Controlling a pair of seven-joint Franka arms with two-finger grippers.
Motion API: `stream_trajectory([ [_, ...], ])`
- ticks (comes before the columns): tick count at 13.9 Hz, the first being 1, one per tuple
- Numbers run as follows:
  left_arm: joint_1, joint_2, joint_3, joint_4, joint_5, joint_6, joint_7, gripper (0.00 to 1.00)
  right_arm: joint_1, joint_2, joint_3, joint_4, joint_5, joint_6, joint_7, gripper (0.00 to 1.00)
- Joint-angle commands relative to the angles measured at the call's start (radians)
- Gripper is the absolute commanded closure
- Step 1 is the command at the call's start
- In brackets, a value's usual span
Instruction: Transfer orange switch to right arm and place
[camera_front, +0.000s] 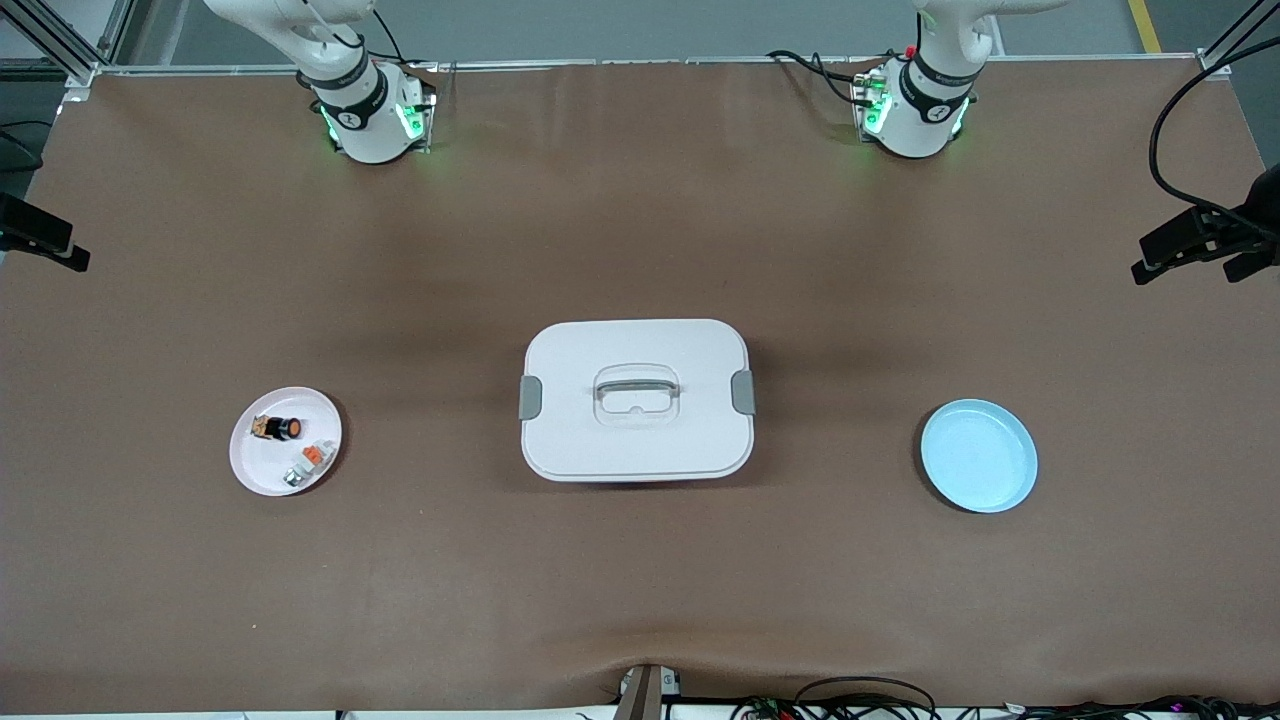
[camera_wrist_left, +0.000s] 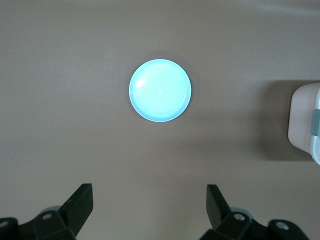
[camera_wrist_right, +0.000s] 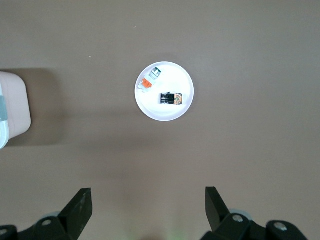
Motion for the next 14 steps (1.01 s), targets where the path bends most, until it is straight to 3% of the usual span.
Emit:
stream_trajectory([
  [1, -0.003, -0.001, -0.003, 0.009, 0.007, -0.015, -0.013, 0.00, 0.016, -0.008, -0.043, -0.008, 0.027, -0.009, 0.024, 0.00],
  [3, -0.002, -0.001, -0.003, 0.009, 0.007, -0.013, -0.013, 0.00, -0.030, -0.010, 0.013, -0.015, 0.031, -0.010, 0.020, 0.00],
  [7, 0.001, 0.000, -0.003, 0.009, 0.007, -0.013, -0.013, 0.00, -0.041, -0.027, 0.033, -0.039, 0.030, -0.009, 0.015, 0.00],
  [9, 0.001, 0.000, -0.003, 0.009, 0.007, -0.013, -0.015, 0.00, -0.071, -0.043, 0.072, -0.065, 0.027, -0.007, 0.013, 0.00],
  [14, 0.001, 0.003, -0.003, 0.011, 0.007, -0.013, -0.013, 0.00, -0.074, -0.068, 0.073, -0.108, 0.021, 0.001, 0.009, 0.00],
])
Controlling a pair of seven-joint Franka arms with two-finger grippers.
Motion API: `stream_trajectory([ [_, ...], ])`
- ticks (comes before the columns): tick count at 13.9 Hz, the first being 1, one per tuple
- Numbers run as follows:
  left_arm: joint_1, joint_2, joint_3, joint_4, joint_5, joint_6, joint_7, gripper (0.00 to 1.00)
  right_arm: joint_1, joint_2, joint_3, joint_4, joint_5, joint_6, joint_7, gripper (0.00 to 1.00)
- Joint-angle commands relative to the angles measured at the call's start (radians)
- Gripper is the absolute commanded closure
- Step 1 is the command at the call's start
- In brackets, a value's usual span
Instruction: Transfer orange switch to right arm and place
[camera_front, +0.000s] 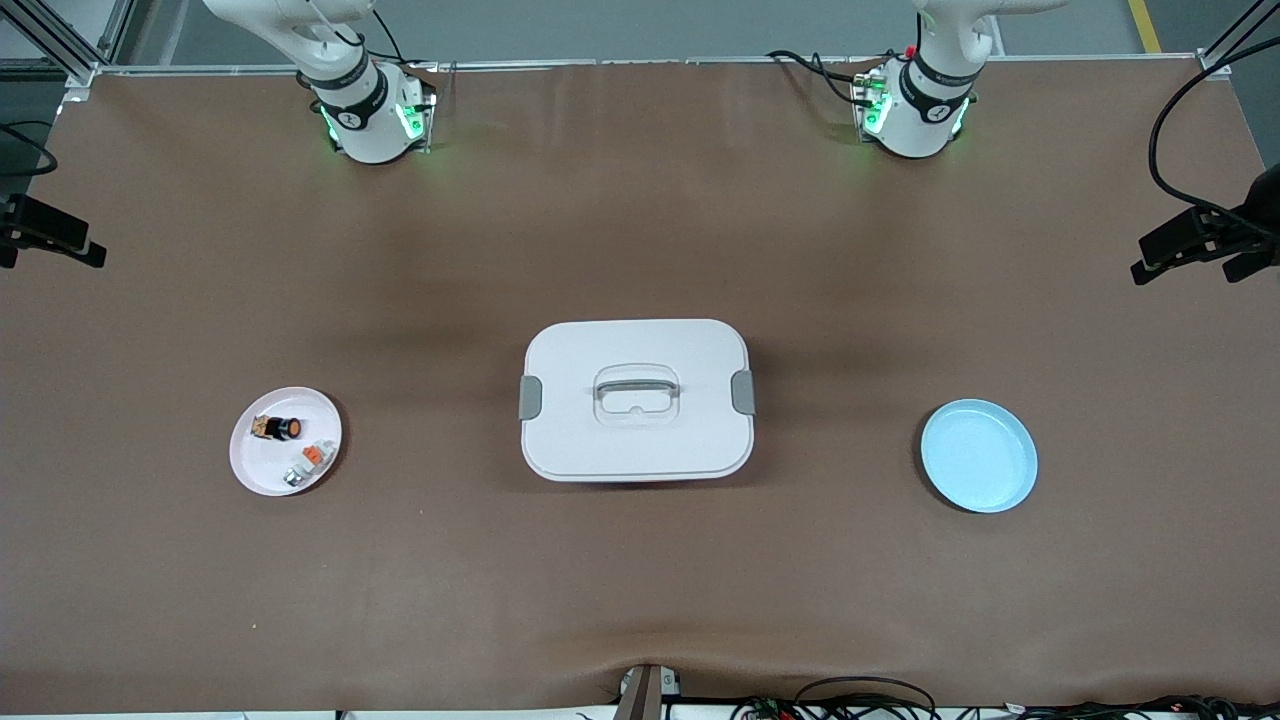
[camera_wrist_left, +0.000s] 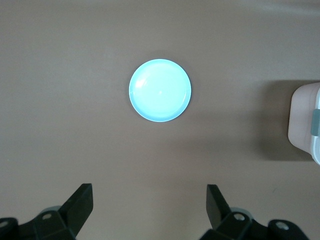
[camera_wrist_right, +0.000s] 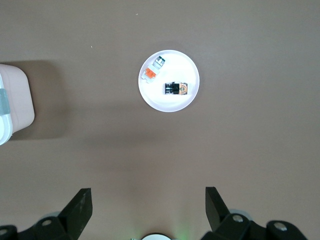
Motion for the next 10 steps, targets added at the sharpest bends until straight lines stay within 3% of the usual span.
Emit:
stream_trajectory([
  [1, 0.002, 0.004, -0.003, 0.011, 0.007, -0.015, -0.013, 0.00, -0.024, -0.049, 0.020, -0.061, 0.003, 0.018, -0.002, 0.00],
  [4, 0.002, 0.004, -0.003, 0.011, 0.007, -0.013, -0.014, 0.00, -0.061, -0.053, 0.075, -0.068, -0.009, 0.026, -0.036, 0.00],
  [10, 0.003, 0.004, -0.003, 0.011, 0.007, -0.015, -0.014, 0.00, -0.060, -0.056, 0.081, -0.068, -0.019, 0.026, -0.036, 0.00],
])
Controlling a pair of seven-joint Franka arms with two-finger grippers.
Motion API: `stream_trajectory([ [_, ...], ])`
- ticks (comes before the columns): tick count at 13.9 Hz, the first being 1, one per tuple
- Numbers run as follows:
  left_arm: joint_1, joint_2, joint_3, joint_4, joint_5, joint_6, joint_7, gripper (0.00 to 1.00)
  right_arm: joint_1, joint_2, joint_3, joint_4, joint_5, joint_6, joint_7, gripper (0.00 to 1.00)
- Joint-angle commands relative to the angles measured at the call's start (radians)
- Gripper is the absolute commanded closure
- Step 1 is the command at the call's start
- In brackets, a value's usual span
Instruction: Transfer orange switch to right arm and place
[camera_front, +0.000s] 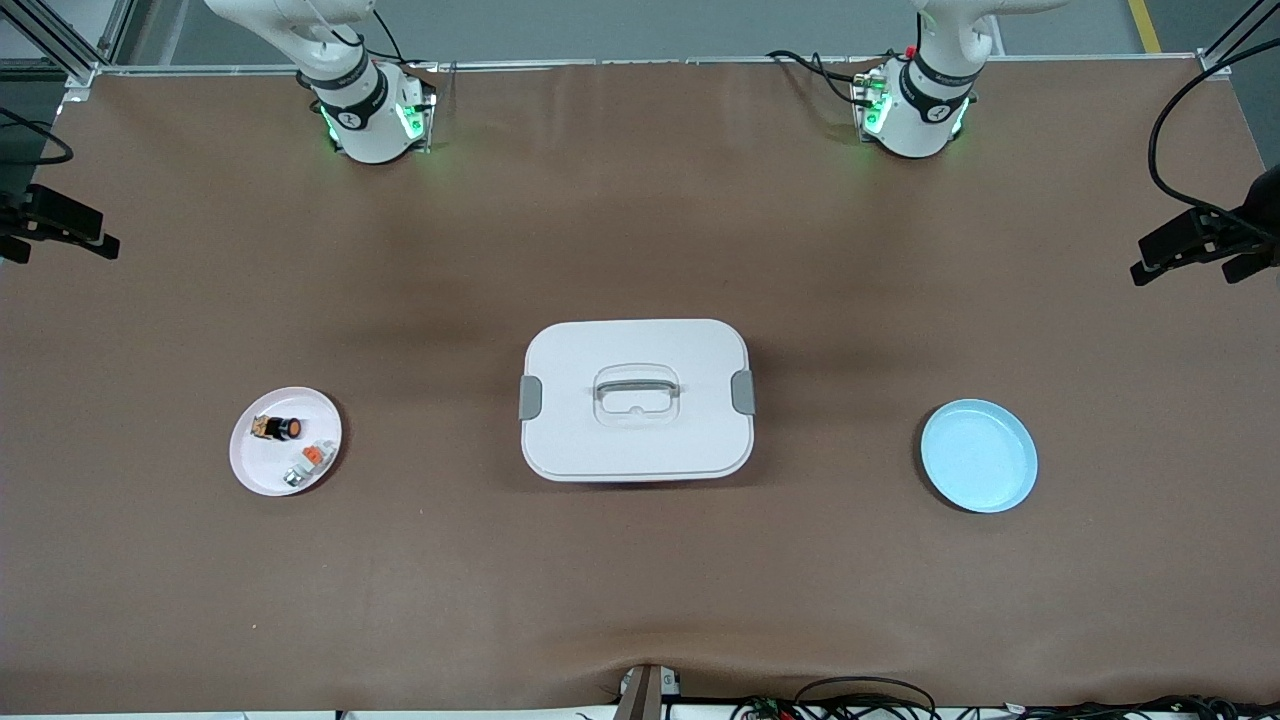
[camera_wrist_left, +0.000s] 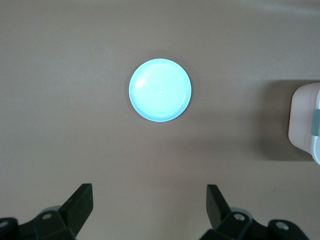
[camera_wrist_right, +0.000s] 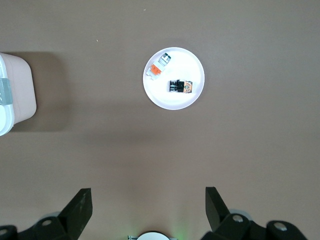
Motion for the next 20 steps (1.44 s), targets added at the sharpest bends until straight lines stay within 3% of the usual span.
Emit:
stream_trajectory([
  [1, 0.003, 0.004, -0.003, 0.011, 0.007, -0.013, -0.012, 0.00, -0.021, -0.031, 0.020, -0.034, -0.012, 0.014, -0.014, 0.00],
  [5, 0.003, 0.004, -0.003, 0.011, 0.007, -0.013, -0.014, 0.00, -0.027, -0.032, 0.017, -0.031, -0.052, 0.034, -0.008, 0.00],
  [20, 0.004, 0.004, -0.003, 0.009, 0.007, -0.013, -0.014, 0.00, -0.039, -0.031, 0.014, -0.014, -0.031, 0.053, 0.077, 0.00],
])
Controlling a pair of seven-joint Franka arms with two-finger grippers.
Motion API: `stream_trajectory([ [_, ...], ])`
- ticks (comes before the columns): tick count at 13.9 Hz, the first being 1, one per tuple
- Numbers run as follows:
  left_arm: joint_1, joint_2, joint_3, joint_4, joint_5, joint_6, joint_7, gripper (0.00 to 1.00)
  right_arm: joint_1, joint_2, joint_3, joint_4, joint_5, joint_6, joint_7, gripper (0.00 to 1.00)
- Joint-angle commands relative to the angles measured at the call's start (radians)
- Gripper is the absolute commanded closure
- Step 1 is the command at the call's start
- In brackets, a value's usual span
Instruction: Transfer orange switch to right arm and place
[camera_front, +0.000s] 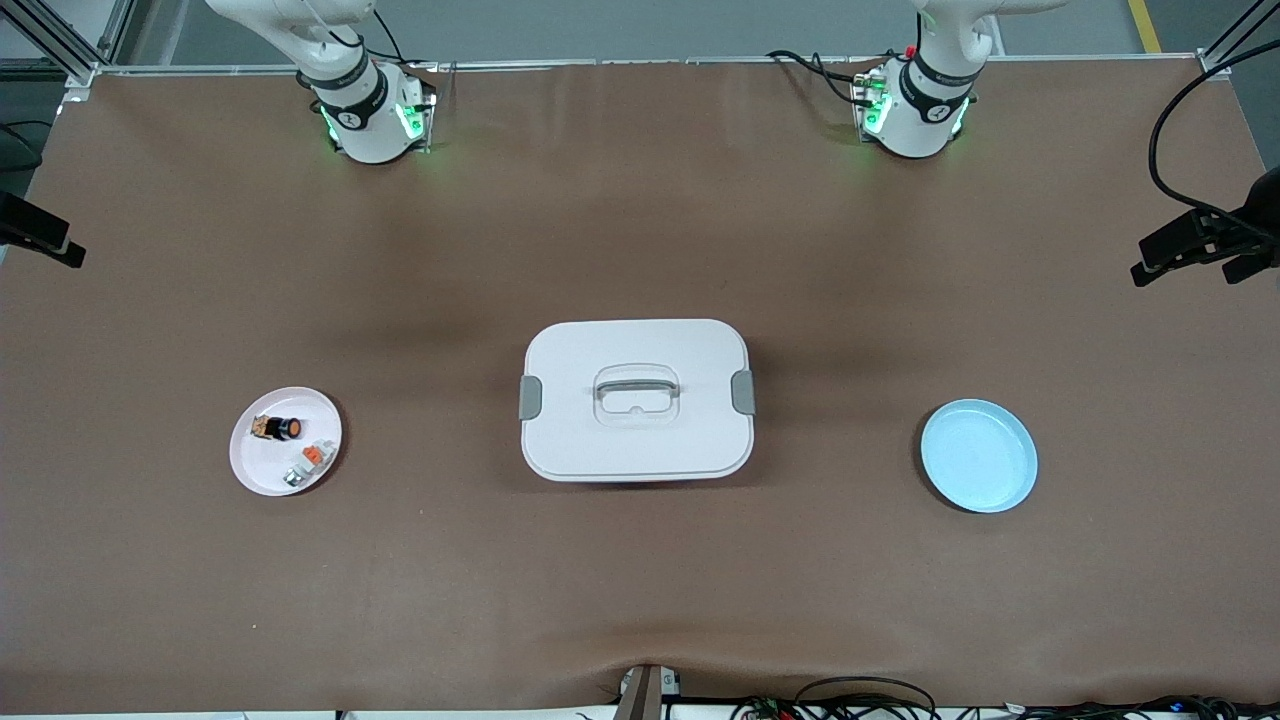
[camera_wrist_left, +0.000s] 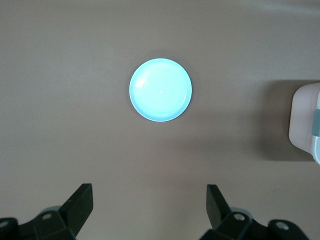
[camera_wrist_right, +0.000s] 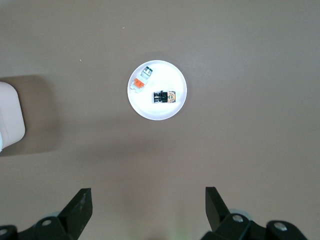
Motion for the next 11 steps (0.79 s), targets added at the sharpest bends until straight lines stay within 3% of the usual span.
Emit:
stream_trajectory([
  [1, 0.003, 0.002, -0.003, 0.009, 0.007, -0.013, -0.014, 0.00, -0.008, -0.022, 0.011, -0.015, 0.000, 0.005, 0.028, 0.00],
  [11, 0.003, 0.002, -0.003, 0.009, 0.007, -0.015, -0.014, 0.00, -0.009, -0.022, 0.013, -0.014, 0.003, 0.014, 0.057, 0.00],
])
